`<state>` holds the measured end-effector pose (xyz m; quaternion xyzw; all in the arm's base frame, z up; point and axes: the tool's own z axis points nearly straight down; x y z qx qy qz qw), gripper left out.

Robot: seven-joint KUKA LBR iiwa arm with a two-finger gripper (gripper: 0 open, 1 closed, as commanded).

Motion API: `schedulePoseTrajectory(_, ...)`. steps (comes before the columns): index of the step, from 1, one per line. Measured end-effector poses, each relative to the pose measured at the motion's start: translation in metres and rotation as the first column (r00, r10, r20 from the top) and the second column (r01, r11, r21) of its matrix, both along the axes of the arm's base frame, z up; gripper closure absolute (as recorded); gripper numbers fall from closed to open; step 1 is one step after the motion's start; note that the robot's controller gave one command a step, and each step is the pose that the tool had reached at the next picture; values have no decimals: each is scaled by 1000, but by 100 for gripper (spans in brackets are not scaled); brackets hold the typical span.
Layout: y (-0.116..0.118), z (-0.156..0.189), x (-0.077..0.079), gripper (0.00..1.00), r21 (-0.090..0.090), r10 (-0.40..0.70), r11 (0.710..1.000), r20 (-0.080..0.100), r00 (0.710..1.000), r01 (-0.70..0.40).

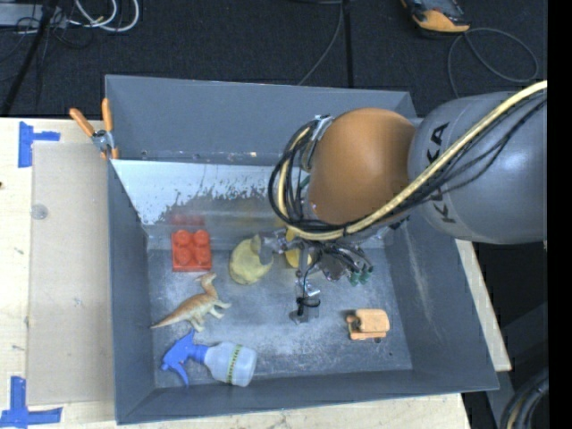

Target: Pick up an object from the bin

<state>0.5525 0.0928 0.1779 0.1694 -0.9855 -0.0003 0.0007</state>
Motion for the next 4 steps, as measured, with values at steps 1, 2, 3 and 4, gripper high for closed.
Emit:
schedulePoseTrajectory(1, -2, 26, -10, 0, -5, -199, 980, -12, 980, 199)
schedulePoseTrajectory(2, 35, 55, 3, 0, 1, -93, 996, 7, 996, 93)
schedulePoseTrajectory(3, 55, 10, -5, 0, 2, 66, 998, 2, 998, -66)
schedulePoseTrajectory(4, 66, -31, -16, 0, 0, -12, 1000, -2, 1000, 12)
